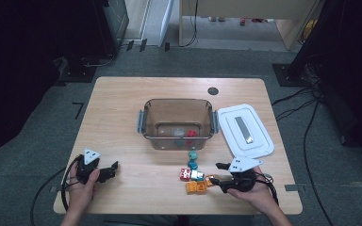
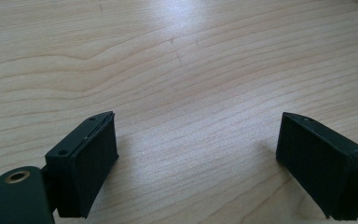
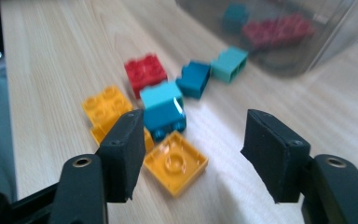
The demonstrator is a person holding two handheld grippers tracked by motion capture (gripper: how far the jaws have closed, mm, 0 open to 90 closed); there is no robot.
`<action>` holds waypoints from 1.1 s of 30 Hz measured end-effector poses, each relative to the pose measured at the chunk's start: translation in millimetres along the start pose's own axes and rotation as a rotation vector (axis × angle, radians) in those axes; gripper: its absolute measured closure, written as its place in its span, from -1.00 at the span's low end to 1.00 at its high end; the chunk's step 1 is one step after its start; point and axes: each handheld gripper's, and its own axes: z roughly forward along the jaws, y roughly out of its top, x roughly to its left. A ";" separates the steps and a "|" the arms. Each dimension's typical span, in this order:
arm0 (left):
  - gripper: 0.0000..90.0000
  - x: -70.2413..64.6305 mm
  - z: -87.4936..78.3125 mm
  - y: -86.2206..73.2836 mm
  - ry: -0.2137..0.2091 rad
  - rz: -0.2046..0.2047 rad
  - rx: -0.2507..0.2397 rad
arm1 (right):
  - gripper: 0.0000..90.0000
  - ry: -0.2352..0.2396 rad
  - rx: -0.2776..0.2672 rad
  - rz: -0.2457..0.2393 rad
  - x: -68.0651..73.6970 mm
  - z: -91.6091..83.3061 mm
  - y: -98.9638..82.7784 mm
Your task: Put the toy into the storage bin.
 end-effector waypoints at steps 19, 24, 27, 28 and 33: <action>-0.73 0.0 0.0 0.0 0.000 0.000 0.000 | 0.04 -0.015 0.098 -0.097 9.2 21.7 -16.5; -0.73 0.0 0.0 0.0 0.000 0.000 0.000 | 0.08 -0.005 0.090 -0.106 9.2 22.1 -17.3; -0.73 0.0 0.0 0.0 0.000 0.000 0.000 | 0.31 -0.014 0.082 -0.094 8.3 20.6 -17.5; -0.73 0.0 0.0 0.0 0.000 0.000 0.000 | 0.32 -0.015 0.076 -0.088 7.0 19.6 -17.5; -0.73 0.0 0.0 0.0 0.000 0.000 0.000 | 0.33 -0.029 0.059 -0.063 3.3 15.5 -17.3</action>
